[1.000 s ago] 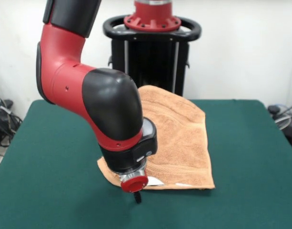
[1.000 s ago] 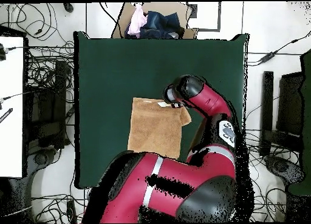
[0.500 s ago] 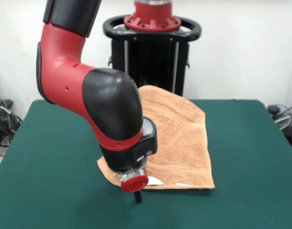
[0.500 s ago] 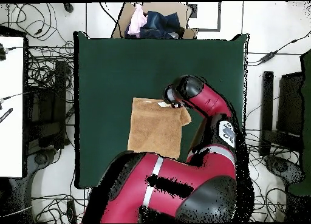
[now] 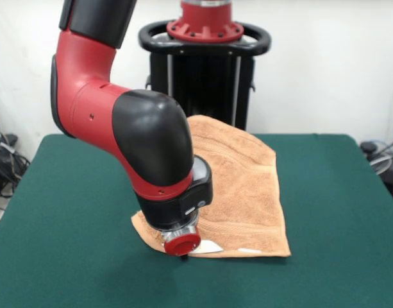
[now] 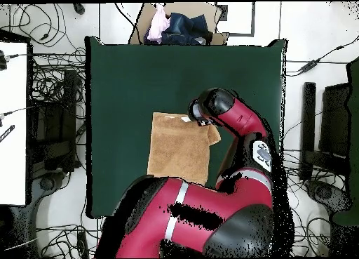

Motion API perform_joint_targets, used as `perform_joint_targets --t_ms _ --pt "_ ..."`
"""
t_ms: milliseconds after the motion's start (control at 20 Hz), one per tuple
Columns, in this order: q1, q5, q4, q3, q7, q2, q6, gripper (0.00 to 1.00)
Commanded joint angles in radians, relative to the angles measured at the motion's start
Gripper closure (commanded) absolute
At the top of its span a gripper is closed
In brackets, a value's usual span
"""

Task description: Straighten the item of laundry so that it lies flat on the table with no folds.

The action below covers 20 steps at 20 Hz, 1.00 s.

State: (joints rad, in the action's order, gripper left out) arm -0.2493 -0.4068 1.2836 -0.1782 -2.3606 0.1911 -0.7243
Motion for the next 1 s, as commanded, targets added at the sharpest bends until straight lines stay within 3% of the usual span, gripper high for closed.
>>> perform_joint_targets --t_ms 50,350,650,1000 --pt "0.043 0.031 0.128 0.125 -0.054 -0.048 0.063 1.0" --pt "0.054 0.021 0.063 0.112 -0.079 -0.062 -0.027 1.0" --pt "0.094 0.021 -0.073 0.061 -0.175 -0.086 -0.239 1.0" --pt "0.11 0.011 -0.181 0.041 -0.224 -0.11 -0.378 1.0"
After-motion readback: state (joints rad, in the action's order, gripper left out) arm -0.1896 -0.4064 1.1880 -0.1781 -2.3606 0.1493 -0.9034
